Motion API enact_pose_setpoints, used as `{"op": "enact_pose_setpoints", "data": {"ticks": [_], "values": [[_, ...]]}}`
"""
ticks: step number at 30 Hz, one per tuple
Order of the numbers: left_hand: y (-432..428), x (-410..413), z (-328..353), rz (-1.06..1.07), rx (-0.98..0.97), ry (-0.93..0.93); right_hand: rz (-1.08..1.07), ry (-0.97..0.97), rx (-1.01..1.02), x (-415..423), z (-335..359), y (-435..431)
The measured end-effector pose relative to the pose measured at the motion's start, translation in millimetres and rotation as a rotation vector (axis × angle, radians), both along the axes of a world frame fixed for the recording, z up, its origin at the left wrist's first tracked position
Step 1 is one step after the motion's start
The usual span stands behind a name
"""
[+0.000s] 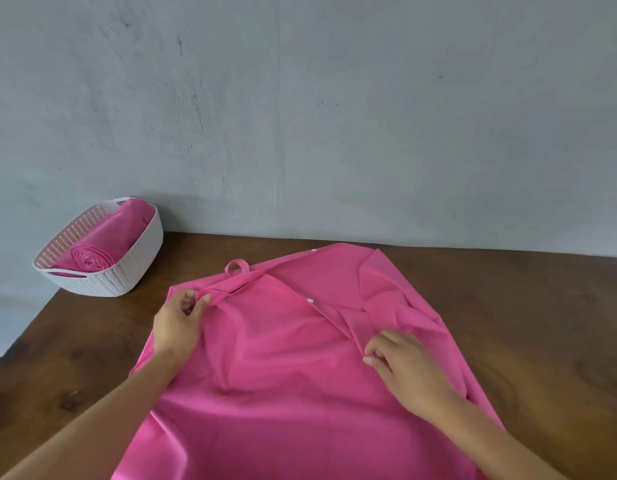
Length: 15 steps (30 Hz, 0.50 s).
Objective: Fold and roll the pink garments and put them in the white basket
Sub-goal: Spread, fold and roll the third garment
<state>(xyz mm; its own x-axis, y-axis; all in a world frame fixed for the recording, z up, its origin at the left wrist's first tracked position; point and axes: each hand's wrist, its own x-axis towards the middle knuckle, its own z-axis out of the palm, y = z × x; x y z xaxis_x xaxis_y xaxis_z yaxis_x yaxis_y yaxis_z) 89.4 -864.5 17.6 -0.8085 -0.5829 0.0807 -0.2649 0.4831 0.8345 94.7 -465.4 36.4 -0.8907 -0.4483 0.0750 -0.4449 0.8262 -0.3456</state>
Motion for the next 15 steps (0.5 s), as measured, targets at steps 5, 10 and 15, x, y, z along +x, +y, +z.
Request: {"op": "enact_pose_setpoints", "data": {"ticks": [5, 10, 15], "values": [[-10.6, -1.0, -0.5, -0.043, 0.045, -0.017, -0.006, -0.043, -0.049, -5.4, 12.9, -8.3], [-13.9, 3.7, 5.5, -0.058, 0.075, -0.021, -0.096, 0.09, -0.075, -54.0, 28.7, -19.0], [-12.0, 12.6, 12.1, -0.038, 0.105, 0.018, -0.273, -0.117, 0.14, -106.5, 18.9, -30.3]]}}
